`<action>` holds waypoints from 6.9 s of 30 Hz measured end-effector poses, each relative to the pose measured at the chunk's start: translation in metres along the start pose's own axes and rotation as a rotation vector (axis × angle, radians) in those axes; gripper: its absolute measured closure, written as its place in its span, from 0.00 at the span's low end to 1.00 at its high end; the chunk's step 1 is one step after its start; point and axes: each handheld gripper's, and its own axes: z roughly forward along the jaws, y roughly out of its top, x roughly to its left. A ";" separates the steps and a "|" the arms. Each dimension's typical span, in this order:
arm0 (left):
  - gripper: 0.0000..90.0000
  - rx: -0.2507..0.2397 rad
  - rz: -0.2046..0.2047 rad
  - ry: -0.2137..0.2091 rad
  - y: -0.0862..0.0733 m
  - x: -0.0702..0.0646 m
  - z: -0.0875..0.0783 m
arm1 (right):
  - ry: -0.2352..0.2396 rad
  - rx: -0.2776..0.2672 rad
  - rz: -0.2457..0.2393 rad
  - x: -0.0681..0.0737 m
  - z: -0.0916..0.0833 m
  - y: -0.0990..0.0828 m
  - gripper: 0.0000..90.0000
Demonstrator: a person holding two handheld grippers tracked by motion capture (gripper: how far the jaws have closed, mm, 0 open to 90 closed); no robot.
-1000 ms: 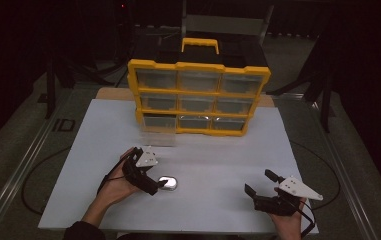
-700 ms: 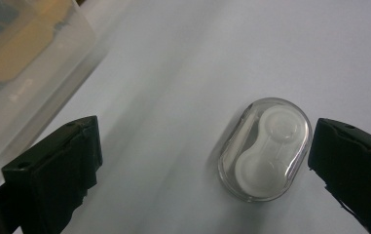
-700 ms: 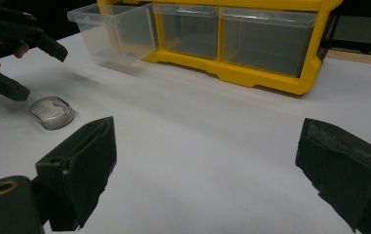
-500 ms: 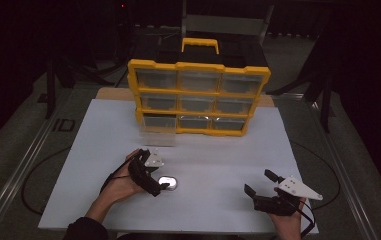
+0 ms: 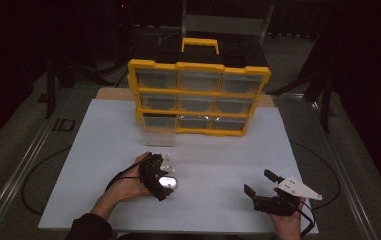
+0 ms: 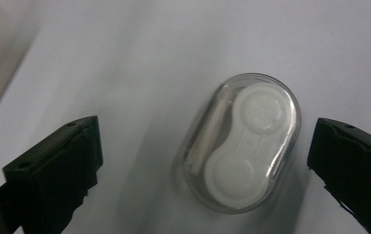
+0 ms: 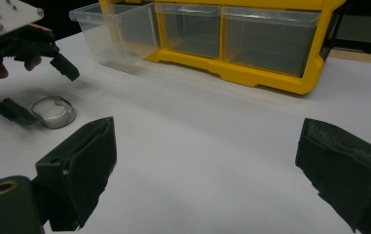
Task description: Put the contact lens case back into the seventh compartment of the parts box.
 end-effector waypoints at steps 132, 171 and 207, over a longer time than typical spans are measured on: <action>0.55 -0.020 0.016 -0.001 0.032 0.038 -0.079 | 0.004 0.014 0.007 0.000 0.002 -0.001 0.09; 0.55 -0.006 -0.036 0.040 0.048 0.074 -0.107 | 0.006 0.014 0.008 0.001 0.003 -0.002 0.09; 0.55 0.060 -0.134 0.100 0.071 0.126 -0.113 | -0.008 0.011 0.042 -0.007 0.000 -0.004 0.09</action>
